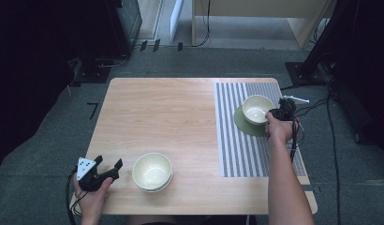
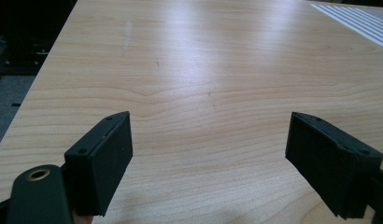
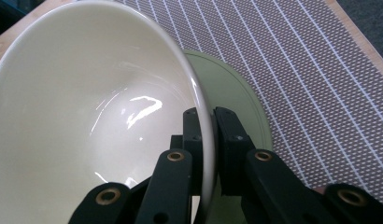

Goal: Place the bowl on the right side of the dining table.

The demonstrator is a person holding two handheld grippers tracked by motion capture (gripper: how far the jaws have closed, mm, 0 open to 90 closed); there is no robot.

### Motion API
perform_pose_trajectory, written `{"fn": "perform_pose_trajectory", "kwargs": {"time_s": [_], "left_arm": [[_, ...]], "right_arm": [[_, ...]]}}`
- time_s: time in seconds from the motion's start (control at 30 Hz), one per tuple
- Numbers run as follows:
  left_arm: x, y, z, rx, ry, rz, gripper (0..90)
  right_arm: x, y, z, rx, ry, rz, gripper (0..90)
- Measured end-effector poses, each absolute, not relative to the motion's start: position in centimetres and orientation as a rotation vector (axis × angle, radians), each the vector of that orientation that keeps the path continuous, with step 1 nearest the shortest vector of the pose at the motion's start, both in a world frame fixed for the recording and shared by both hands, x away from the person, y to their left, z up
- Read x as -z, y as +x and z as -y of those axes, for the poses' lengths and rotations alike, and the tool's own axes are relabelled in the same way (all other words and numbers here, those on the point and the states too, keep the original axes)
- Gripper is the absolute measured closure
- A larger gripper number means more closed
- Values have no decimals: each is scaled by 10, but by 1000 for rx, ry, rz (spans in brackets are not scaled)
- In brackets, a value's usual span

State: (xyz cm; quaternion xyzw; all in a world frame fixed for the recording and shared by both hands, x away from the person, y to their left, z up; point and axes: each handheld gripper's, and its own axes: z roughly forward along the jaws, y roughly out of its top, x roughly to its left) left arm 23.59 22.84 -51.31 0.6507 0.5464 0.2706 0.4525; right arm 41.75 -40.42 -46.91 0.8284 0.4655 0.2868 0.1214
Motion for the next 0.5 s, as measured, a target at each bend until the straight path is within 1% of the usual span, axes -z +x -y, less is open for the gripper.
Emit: {"fn": "perform_pose_trajectory", "kwargs": {"time_s": [0.5], "left_arm": [[513, 236, -228, -674, 1610, -1350, 141]], "right_arm": [[478, 426, 409, -821, 2480, -1399, 841]]}}
